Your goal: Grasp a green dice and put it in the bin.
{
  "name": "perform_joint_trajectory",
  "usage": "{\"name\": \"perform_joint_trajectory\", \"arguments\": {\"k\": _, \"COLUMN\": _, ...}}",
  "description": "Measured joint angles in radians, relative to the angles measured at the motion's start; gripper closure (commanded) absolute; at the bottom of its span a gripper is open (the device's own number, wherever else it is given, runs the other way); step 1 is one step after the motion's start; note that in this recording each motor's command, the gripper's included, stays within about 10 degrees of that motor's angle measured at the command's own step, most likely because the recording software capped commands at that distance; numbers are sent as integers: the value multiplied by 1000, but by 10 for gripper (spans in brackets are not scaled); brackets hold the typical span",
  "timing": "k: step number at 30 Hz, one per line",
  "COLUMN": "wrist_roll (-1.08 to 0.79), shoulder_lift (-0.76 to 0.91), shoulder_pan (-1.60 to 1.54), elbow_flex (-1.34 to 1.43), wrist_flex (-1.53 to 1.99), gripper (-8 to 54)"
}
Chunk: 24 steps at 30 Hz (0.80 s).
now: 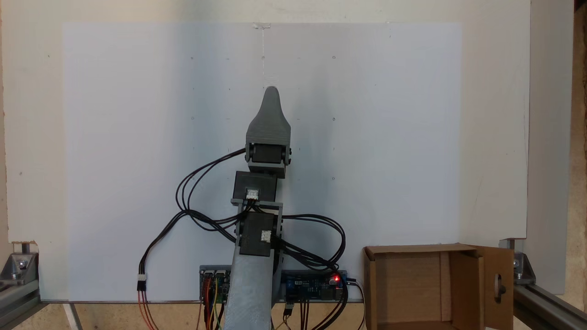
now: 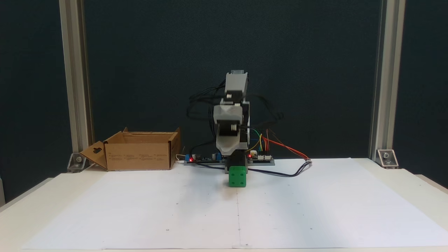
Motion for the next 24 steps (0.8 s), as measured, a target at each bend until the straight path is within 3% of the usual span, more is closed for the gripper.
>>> {"name": "perform_joint_trajectory", "arguments": {"k": 16, "wrist_roll": 12, "shoulder_lift": 0, "shoulder_pan": -3, "elbow_flex": -388, "wrist_flex": 1002, "gripper": 32}}
{"name": "perform_joint_trajectory", "arguments": {"k": 24, "wrist_roll": 54, "shoulder_lift": 0, "shoulder_pan": -2, "elbow_flex": -502, "wrist_flex": 1339, "gripper": 32}}
